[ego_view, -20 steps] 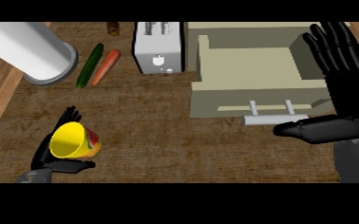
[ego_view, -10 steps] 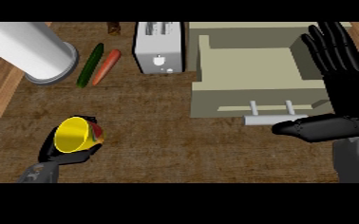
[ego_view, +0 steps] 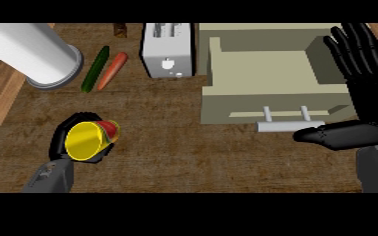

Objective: Pick up the cup, place it into the drawer and close the drawer

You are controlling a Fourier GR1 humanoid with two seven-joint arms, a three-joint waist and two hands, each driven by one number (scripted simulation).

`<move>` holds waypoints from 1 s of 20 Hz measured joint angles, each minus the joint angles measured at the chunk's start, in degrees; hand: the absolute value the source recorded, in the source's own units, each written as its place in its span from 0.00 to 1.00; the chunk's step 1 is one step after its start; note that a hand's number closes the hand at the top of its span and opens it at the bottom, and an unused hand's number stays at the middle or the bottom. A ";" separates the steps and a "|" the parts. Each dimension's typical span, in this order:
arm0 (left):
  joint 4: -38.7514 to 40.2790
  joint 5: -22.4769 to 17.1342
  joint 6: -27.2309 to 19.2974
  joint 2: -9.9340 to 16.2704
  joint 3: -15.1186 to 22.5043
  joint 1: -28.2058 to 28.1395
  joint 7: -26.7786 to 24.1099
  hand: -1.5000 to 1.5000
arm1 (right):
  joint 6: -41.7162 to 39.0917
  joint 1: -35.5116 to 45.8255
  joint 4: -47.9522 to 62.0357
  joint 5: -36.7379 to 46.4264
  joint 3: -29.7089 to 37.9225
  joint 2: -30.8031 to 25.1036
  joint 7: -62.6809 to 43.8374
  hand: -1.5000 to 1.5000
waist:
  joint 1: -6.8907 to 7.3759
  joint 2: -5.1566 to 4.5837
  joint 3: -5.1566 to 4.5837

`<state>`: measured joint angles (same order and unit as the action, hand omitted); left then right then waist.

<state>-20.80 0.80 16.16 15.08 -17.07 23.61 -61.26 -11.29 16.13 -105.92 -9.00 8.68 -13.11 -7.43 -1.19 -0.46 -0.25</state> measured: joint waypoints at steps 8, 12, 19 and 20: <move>-2.72 -3.76 -5.75 -7.13 -3.16 6.58 0.52 1.00 | 0.33 -0.68 -0.11 1.17 -0.71 0.71 1.05 0.00 | 0.26 0.21 0.13; -6.85 -3.15 -6.71 -9.52 -0.96 9.25 2.44 1.00 | 0.00 -1.53 -0.16 1.07 -0.09 0.31 1.18 0.00 | 0.70 0.44 0.22; -18.51 -2.80 -9.33 -13.47 3.60 16.37 13.29 1.00 | 0.55 -2.34 -0.89 2.20 -0.24 0.37 0.80 0.00 | 1.55 0.88 0.31; -19.61 -3.42 -10.22 -13.80 4.72 17.43 15.32 1.00 | 0.31 -1.92 -0.09 1.93 0.23 0.09 1.10 0.00 | 1.49 0.85 0.30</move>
<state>-40.42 -2.62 5.94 1.27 -12.35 41.04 -45.94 -10.98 14.21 -106.01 -7.07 8.91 -13.02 -6.33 0.30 0.39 0.05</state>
